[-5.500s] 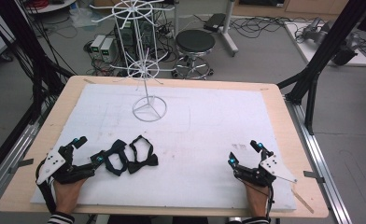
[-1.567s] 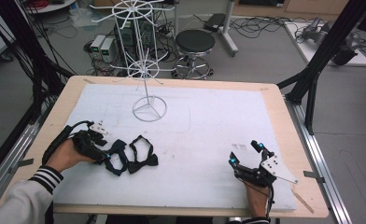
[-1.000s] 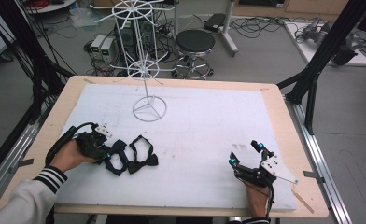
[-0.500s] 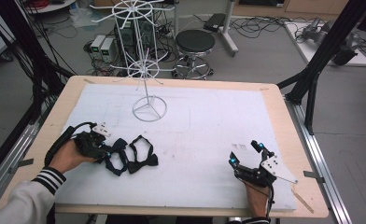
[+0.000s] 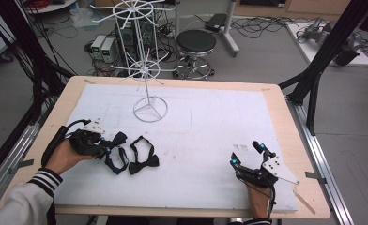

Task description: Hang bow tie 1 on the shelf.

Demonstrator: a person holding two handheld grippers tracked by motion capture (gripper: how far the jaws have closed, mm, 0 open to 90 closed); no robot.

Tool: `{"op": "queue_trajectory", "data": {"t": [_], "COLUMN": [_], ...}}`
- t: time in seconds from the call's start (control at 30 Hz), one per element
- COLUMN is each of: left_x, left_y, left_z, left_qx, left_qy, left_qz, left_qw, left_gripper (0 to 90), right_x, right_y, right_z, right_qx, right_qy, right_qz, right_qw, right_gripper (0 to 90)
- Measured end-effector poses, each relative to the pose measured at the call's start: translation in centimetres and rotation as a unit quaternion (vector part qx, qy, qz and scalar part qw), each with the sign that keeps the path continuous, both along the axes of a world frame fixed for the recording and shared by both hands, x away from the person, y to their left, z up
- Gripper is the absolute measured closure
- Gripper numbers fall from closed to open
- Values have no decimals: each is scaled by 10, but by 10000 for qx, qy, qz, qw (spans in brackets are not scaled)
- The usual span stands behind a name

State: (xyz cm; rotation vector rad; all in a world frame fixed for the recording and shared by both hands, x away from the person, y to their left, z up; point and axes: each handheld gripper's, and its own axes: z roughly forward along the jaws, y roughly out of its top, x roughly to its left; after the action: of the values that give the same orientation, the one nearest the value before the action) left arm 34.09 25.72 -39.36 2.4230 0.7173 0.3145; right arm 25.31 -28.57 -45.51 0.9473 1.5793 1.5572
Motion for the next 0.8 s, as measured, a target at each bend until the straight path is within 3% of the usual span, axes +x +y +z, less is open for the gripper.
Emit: {"op": "queue_trajectory", "data": {"t": [0.33, 0.43, 0.6, 0.77, 0.8], "left_x": [-3, -5, -6, -6, -6], "left_y": [6, 11, 17, 23, 23], "left_z": [10, 14, 19, 23, 23], "left_qx": [-444, -604, -826, -1093, -1093], "left_qy": [-465, -633, -688, -867, -867], "left_qz": [104, 160, 301, 414, 414], "left_qw": [9979, 9960, 9937, 9894, 9894], "left_gripper": [742, 742, 742, 743, 743], "right_x": [0, 0, 0, 0, 0], "right_y": [0, 0, 0, 0, 0], "right_z": [0, 0, 0, 0, 0], "right_qx": [27, 28, 24, 26, 28], "right_qy": [23, 23, 22, 20, 23], "right_qz": [-3, -7, -10, -7, -7], "right_qw": [10000, 10000, 10000, 10000, 10000], "right_gripper": [91, 92, 92, 92, 91]}}
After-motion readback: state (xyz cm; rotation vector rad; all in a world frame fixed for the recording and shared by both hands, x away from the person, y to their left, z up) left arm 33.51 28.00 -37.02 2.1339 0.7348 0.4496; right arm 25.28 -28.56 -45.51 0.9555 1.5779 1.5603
